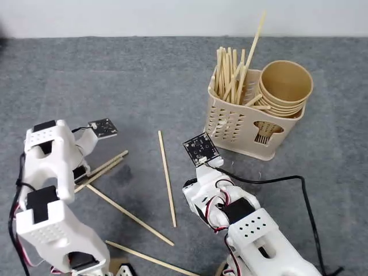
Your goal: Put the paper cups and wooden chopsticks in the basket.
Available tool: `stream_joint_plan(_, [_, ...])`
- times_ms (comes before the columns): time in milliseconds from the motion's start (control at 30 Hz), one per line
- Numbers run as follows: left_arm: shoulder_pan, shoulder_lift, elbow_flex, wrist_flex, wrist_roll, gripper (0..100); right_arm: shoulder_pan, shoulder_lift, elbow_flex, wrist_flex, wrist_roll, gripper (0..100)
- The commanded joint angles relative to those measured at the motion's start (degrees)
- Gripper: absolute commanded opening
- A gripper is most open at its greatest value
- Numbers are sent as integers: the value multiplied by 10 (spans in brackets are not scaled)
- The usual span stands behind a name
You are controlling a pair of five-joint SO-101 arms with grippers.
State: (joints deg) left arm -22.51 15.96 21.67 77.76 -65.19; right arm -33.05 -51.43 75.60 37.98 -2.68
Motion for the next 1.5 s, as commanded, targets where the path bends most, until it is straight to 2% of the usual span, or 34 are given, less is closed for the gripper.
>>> stream_joint_plan(0, [12, -9, -29, 45, -4, 11, -4, -3, -3, -6, 6, 15])
stream_joint_plan(300, [8, -23, -127, 142, -4, 11, -4, -3, -3, -6, 6, 15])
stream_joint_plan(667, [33, -210, -136, 192, -1, 11, -5, -3, -3, -6, 6, 15])
stream_joint_plan(833, [93, -311, -137, 171, 87, 11, -5, -3, -3, -6, 6, 15])
stream_joint_plan(1067, [220, -418, -138, 40, 302, 11, -5, -3, -3, -6, 6, 15])
stream_joint_plan(1233, [302, -440, -138, -120, 451, 12, -5, -3, -3, -6, 6, 15])
stream_joint_plan(1467, [389, -437, -135, -354, 598, 12, -5, -3, -3, -6, 6, 15])
